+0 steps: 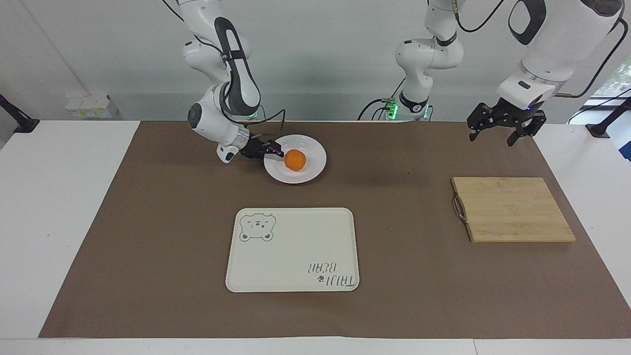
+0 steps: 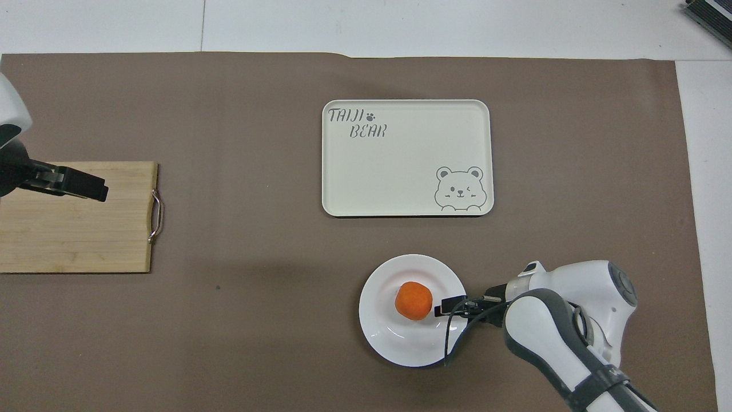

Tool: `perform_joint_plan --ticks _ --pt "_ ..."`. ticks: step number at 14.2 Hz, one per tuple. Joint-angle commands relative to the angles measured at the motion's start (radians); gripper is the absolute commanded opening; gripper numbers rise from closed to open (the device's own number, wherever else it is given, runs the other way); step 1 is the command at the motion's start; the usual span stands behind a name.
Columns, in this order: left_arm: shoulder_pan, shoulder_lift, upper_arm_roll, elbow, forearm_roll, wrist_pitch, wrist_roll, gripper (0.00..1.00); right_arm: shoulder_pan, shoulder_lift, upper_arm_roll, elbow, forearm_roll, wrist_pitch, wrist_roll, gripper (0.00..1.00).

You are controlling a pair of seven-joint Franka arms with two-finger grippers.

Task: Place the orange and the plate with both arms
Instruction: 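Grip the plate rim with the right gripper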

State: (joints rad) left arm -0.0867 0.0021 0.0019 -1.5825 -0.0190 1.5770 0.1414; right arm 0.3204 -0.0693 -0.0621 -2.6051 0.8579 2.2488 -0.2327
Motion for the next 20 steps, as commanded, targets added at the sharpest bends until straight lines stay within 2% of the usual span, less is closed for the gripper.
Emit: perform_joint_plan --ticks 1,3,4,11,20 --pt "0.008 -0.017 -0.005 -0.011 0.014 0.005 -0.009 1.0 0.005 0.008 -0.002 -0.007 0.039 0.018 -0.031 0.17" --pt "0.008 -0.016 -0.005 -0.011 0.014 0.005 -0.009 1.0 -0.003 0.011 -0.002 -0.006 0.039 0.015 -0.03 0.02" --pt "0.008 -0.016 -0.005 -0.011 0.014 0.005 -0.009 1.0 -0.006 0.016 -0.002 -0.001 0.039 0.012 -0.03 0.0" --pt "0.008 -0.017 -0.005 -0.011 0.014 0.005 -0.009 1.0 -0.017 0.049 -0.004 0.092 0.039 -0.008 -0.036 0.0" --pt "0.008 -0.017 -0.005 -0.011 0.014 0.005 -0.009 1.0 -0.098 0.031 -0.012 0.178 0.024 -0.169 -0.072 0.0"
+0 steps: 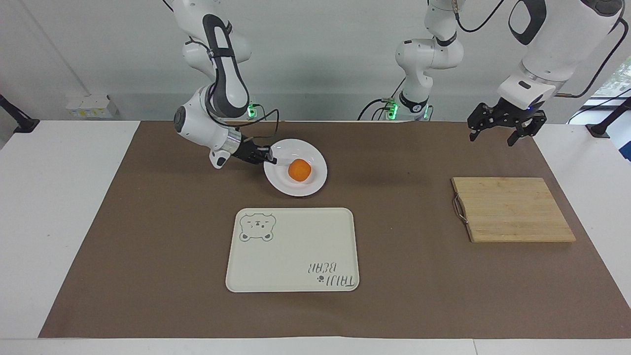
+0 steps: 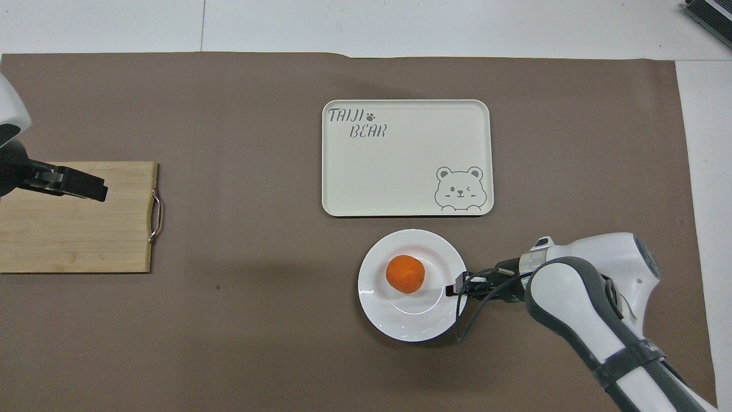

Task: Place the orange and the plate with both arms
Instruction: 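Slide the plate with the orange onto the bear tray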

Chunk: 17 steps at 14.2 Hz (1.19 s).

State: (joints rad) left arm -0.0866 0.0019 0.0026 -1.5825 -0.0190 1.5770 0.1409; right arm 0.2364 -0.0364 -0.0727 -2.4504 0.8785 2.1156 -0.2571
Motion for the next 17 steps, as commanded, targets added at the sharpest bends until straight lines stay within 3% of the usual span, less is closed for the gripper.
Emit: perform_joint_plan --ticks 1,7,13,17 --pt "0.008 -0.017 -0.006 -0.011 0.014 0.005 -0.009 1.0 -0.017 -0.003 -0.004 0.028 0.003 -0.037 -0.066 0.0" --pt "0.008 -0.016 -0.006 -0.011 0.014 0.005 -0.009 1.0 -0.075 0.018 -0.004 0.148 0.02 -0.13 -0.1 0.0" --pt "0.008 -0.017 -0.006 -0.011 0.014 0.005 -0.009 1.0 -0.081 0.145 -0.004 0.361 0.105 -0.152 -0.011 0.0" --pt "0.008 -0.017 -0.006 -0.011 0.014 0.005 -0.009 1.0 -0.085 0.285 -0.004 0.526 0.24 -0.154 -0.008 0.0"
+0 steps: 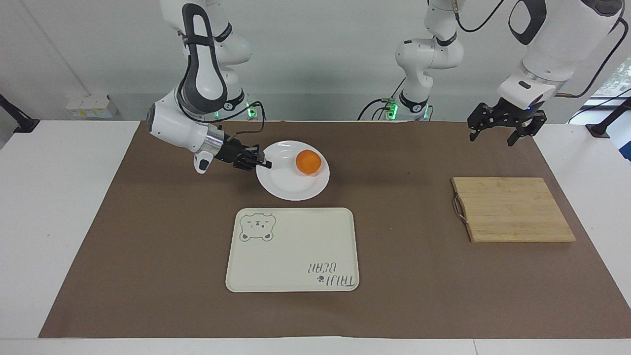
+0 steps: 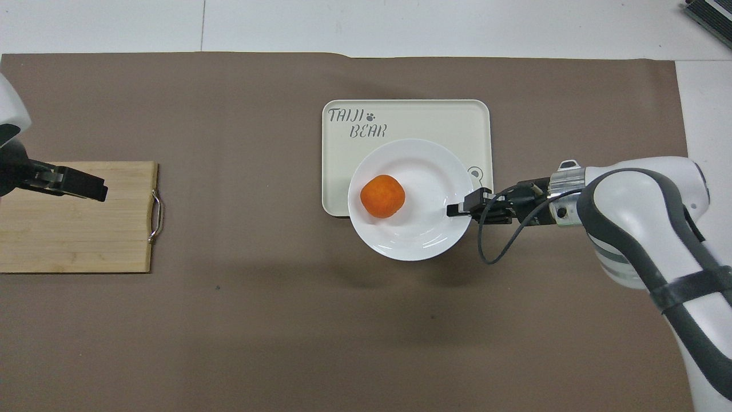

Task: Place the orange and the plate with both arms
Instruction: 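Slide the plate with the orange onto the bear tray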

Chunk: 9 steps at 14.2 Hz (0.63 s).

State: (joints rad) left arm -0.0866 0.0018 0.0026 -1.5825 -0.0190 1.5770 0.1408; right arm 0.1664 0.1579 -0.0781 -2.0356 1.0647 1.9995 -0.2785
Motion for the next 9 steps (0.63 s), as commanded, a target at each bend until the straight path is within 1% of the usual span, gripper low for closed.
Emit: perform_joint_plan --ticks 1,3,5,6,9 --pt "0.008 -0.016 -0.006 -0.011 0.014 0.005 -0.009 1.0 -0.024 0.127 0.001 0.158 0.063 -0.038 0.015 0.0" --pt "0.008 -0.017 -0.006 -0.011 0.014 0.005 -0.009 1.0 -0.041 0.21 0.001 0.242 0.099 -0.038 0.016 0.0" --pt "0.008 -0.017 -0.006 -0.011 0.014 0.005 -0.009 1.0 -0.045 0.291 0.003 0.319 0.103 -0.036 0.016 0.0" --pt "0.008 -0.017 -0.006 -0.011 0.014 0.005 -0.009 1.0 -0.044 0.314 0.003 0.349 0.103 -0.036 0.018 0.0" --pt "0.008 -0.017 -0.006 -0.011 0.014 0.005 -0.009 1.0 -0.044 0.364 0.003 0.371 0.094 -0.022 0.016 0.0"
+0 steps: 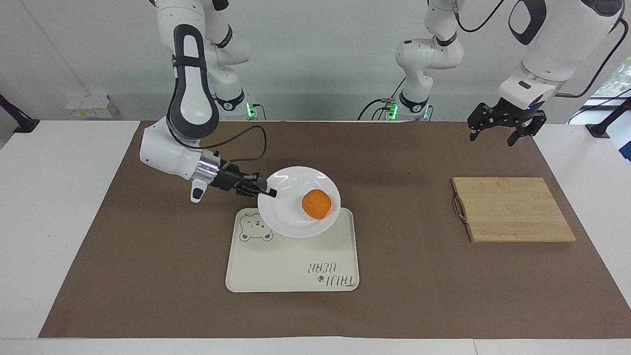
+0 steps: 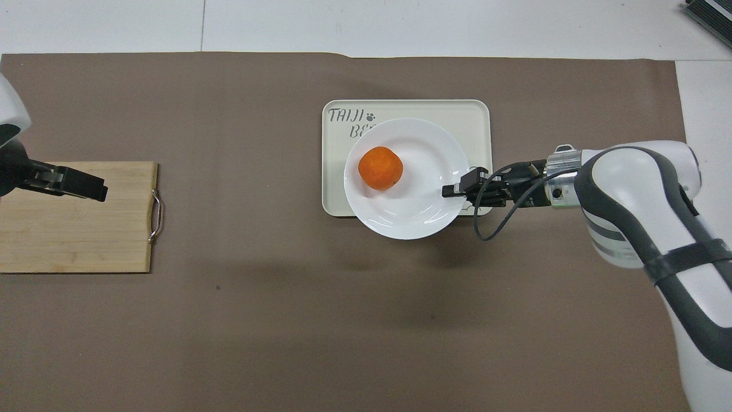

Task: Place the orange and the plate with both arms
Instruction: 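Slide the plate with the orange onto the bear tray, then release the plate rim and pull the right gripper back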

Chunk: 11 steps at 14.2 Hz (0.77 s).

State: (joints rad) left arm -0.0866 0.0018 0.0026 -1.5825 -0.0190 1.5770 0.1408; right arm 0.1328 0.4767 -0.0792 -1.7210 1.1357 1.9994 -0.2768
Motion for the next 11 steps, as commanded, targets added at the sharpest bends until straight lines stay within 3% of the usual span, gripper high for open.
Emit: perform_joint_plan --ticks 1,7,11 --pt "0.008 -0.016 -0.006 -0.011 0.014 0.005 -0.009 1.0 -0.007 0.052 0.004 0.058 0.018 -0.019 0.014 0.0" --pt "0.008 -0.016 -0.006 -0.011 0.014 0.005 -0.009 1.0 0.001 0.065 0.004 0.046 -0.074 -0.005 0.008 0.0" --pt "0.008 -0.017 -0.006 -0.011 0.014 0.005 -0.009 1.0 0.001 0.102 0.006 0.049 -0.07 0.005 -0.004 0.0"
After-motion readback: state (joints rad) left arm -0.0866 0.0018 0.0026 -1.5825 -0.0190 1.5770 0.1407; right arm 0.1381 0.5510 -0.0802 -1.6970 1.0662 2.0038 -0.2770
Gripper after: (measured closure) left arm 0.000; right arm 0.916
